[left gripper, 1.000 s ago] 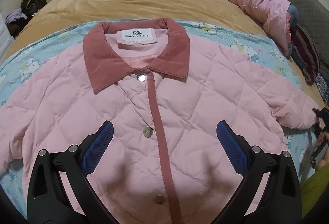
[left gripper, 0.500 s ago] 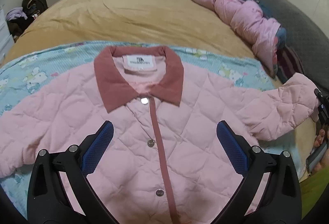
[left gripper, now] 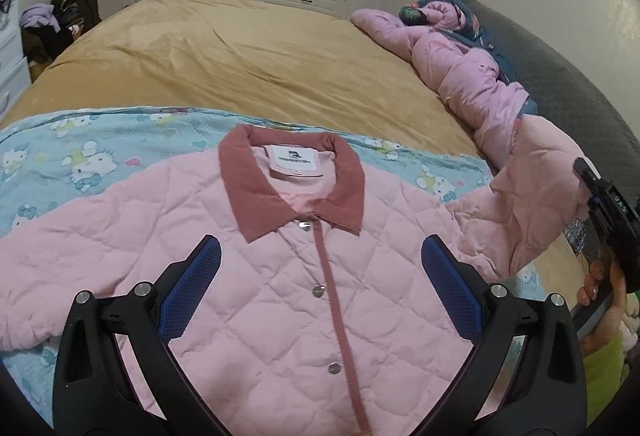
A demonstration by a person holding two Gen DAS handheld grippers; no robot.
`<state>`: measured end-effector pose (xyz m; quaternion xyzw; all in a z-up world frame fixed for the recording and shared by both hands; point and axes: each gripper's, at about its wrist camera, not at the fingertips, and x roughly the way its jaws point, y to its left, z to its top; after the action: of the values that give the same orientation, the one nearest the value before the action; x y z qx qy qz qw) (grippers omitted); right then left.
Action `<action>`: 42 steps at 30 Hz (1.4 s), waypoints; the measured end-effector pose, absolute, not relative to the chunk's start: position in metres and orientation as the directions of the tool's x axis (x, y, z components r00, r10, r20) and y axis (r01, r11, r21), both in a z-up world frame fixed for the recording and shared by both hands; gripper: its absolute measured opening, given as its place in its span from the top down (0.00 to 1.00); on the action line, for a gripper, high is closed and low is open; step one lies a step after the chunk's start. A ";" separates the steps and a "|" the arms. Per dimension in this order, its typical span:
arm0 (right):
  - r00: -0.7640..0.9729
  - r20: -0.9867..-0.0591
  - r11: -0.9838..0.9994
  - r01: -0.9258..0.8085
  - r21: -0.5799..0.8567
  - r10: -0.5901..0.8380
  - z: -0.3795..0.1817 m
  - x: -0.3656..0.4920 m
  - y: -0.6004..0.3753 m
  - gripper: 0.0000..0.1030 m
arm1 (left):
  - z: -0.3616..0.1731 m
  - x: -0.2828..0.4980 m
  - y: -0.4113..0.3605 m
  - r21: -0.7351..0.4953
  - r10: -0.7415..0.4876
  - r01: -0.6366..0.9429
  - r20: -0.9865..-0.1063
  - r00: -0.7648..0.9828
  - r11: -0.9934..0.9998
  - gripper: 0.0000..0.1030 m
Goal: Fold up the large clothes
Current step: 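Fold the held sleeve across the jacket front with the right gripper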
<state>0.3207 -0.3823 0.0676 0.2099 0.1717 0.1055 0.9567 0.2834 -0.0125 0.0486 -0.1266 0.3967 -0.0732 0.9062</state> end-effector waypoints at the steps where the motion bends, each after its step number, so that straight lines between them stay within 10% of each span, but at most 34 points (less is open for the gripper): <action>1: 0.913 -0.288 0.895 -0.151 0.421 0.290 0.068 0.323 -0.369 0.87 | 0.048 0.282 -0.007 -0.293 -0.233 0.026 -0.699 0.676 0.956 0.09; 22: 0.634 -0.588 0.864 -0.345 0.367 0.503 -0.068 0.321 -0.147 0.85 | -0.030 0.273 0.072 -0.479 -0.289 -0.137 -0.707 0.645 0.867 0.09; 26: 0.524 -0.614 0.802 -0.296 0.518 0.590 -0.090 0.322 -0.155 0.54 | -0.049 0.279 0.074 -0.526 -0.331 -0.145 -0.702 0.631 0.838 0.09; 32: 0.627 -0.474 0.613 -0.007 0.790 0.619 -0.098 0.305 -0.229 0.47 | -0.058 0.282 0.083 -0.557 -0.338 -0.172 -0.691 0.639 0.813 0.09; 34: 0.653 -0.448 0.584 0.011 0.811 0.610 -0.095 0.310 -0.238 0.48 | -0.059 0.282 0.086 -0.567 -0.340 -0.180 -0.686 0.644 0.804 0.09; 36: 0.659 -0.440 0.604 -0.027 0.796 0.610 -0.085 0.315 -0.234 0.71 | -0.059 0.281 0.091 -0.588 -0.352 -0.183 -0.674 0.649 0.788 0.09; 42: 0.679 -0.449 0.784 -0.317 0.534 0.581 -0.033 0.292 -0.171 0.75 | -0.052 0.276 0.111 -0.635 -0.360 -0.187 -0.628 0.690 0.750 0.09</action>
<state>0.2919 -0.1709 -0.0328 0.2114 0.3116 0.2517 0.8915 0.2757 0.1108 -0.0522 -0.3499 0.3907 -0.0509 0.8499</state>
